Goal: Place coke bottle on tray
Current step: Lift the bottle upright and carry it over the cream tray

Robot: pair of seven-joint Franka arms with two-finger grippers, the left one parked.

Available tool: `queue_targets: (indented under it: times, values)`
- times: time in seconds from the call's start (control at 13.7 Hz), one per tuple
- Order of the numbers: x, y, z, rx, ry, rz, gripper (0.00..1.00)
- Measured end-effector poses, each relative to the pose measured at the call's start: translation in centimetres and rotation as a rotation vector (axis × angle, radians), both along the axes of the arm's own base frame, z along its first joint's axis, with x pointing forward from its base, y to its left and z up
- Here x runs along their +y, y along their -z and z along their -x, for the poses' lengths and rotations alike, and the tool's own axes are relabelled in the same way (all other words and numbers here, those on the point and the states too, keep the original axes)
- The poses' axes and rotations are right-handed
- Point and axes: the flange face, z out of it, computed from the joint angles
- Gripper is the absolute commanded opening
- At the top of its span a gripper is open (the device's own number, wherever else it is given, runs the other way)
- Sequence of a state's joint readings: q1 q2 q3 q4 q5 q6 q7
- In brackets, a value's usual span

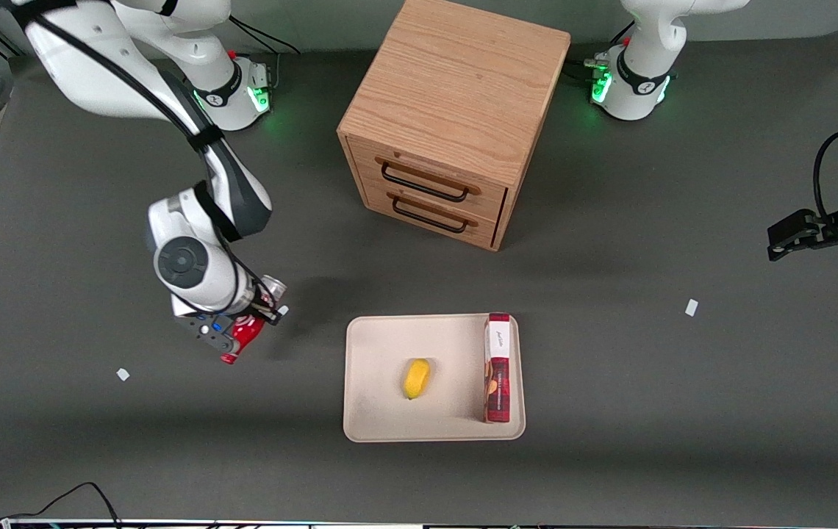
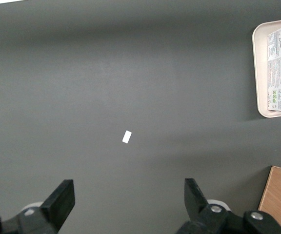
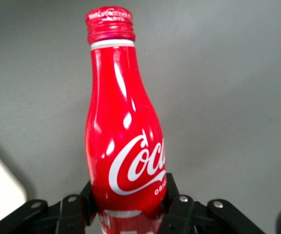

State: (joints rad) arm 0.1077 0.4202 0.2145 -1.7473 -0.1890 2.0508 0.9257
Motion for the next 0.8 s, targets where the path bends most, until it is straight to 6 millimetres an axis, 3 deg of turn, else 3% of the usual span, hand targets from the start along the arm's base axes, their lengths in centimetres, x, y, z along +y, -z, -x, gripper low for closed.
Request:
queue_targets:
  times: [0.15, 0.29, 0.44, 0.51, 0.58, 0.66, 0.8]
  values:
    - [0.9, -8.0, -1.0, -0.019, -0.076, 0.000, 0.00]
    - [2.7, -14.7, -1.6, -0.062, -0.176, -0.037, 0.00]
    - [4.9, -18.2, -2.1, -0.094, -0.257, -0.107, 0.00]
    - [6.6, -18.1, -2.4, -0.094, -0.289, -0.146, 0.00]
    - [8.6, -16.8, -2.9, -0.080, -0.320, -0.184, 0.00]
    - [10.7, -14.6, -3.4, -0.062, -0.345, -0.222, 0.00]
    - [13.8, -7.8, -5.0, -0.049, -0.363, -0.294, 0.00]
